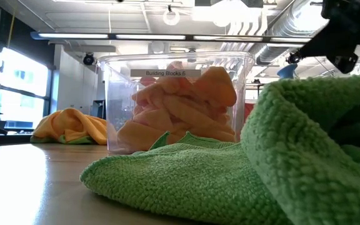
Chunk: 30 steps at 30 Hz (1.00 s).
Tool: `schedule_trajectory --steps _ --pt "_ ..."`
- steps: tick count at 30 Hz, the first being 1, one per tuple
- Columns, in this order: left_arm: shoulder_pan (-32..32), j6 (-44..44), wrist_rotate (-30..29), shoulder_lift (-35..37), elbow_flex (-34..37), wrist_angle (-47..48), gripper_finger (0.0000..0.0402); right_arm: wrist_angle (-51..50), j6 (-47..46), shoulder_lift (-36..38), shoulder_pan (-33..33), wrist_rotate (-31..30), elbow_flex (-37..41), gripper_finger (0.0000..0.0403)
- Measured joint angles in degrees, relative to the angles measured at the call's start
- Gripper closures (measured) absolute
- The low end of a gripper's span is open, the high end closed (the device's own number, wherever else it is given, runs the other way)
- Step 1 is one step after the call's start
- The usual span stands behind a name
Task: Sort microfiber towel by color & place in baskets
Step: Put the green microfiber towel into the top transparent bin
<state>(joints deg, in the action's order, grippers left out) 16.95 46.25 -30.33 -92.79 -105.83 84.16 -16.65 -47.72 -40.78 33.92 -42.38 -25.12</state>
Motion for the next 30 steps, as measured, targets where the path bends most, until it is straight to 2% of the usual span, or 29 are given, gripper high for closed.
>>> schedule_trajectory --steps 6,10,14,18,21,26,30 --pt "-0.6 -1.4 3.4 16.6 22.8 -16.1 0.0248 4.7 -0.2 -3.6 -4.4 2.5 -0.5 0.0402" --pt "-0.9 -1.5 6.0 25.5 35.3 -24.2 0.0248 1.6 0.1 -6.5 -6.2 3.6 -4.5 0.0402" --pt "-0.9 -1.5 7.4 32.5 44.5 -28.6 0.0248 -5.6 0.2 -10.3 -7.2 3.6 -10.9 0.0402" --pt "-0.9 -1.5 9.2 37.5 50.9 -31.9 0.0248 -11.9 0.4 -15.3 -7.3 3.8 -18.7 0.0402" --pt "-0.9 -1.4 10.4 39.8 53.6 -32.5 0.0248 -16.4 2.4 -20.3 -7.2 6.7 -25.3 0.0402" --pt "-0.9 -1.5 11.3 40.8 55.6 -34.4 0.0248 -24.7 4.3 -30.3 -7.2 12.5 -37.4 0.0403" --pt "-0.9 -5.2 15.2 40.3 55.7 -34.6 0.0248 -29.3 5.4 -38.7 -7.1 16.4 -46.7 0.0403"
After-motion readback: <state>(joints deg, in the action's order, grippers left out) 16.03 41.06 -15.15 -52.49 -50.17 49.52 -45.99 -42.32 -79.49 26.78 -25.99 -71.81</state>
